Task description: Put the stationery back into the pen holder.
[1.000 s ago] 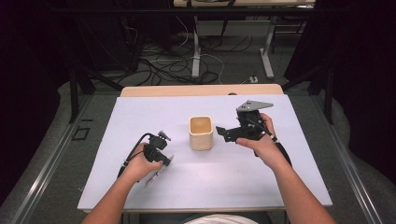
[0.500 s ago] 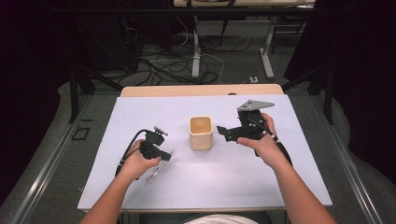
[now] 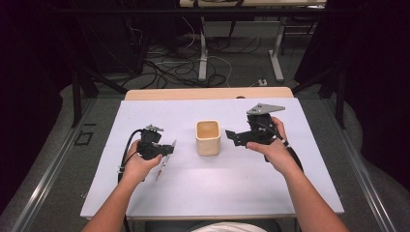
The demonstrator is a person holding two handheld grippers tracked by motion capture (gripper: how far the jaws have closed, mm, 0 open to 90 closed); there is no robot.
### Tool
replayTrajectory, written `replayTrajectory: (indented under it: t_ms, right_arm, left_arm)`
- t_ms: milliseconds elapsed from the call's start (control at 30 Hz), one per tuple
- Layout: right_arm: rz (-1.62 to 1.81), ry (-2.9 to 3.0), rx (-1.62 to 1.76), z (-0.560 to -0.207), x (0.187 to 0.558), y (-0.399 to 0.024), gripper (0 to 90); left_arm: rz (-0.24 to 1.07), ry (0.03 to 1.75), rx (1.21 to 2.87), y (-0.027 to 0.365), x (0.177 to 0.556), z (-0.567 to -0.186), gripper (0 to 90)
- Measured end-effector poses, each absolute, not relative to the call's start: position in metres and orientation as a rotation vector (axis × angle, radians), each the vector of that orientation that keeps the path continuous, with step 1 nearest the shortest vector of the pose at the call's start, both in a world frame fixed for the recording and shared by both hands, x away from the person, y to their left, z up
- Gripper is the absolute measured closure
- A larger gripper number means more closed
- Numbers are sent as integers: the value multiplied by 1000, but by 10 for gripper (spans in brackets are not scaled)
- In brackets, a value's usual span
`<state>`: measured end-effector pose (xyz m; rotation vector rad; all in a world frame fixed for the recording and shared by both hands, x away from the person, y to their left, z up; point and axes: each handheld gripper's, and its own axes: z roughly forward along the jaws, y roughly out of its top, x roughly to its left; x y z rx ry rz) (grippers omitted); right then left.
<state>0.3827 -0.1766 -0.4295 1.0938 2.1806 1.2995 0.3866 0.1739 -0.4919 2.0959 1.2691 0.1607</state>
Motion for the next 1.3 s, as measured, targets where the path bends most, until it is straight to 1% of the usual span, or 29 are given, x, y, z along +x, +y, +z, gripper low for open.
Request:
replayTrajectory:
  t_ms: [300,567,800,1300]
  right_arm:
    - [1308,2176,1095,-429,383,-178,5]
    - [1310,2173,1122,-430,385,-184,5]
    - [1306,2161,1125,-430,385,-186,5]
    - [1268,2174,1117,-434,383,-182,0]
  left_arm:
    - [235,1288,1925,186,387,-484,802]
    - [298,1284,1845,192,385,-476,803]
    - [356,1288,1735,198,382,-471,803]
    - [435,1229,1671,204,381,-456,803]
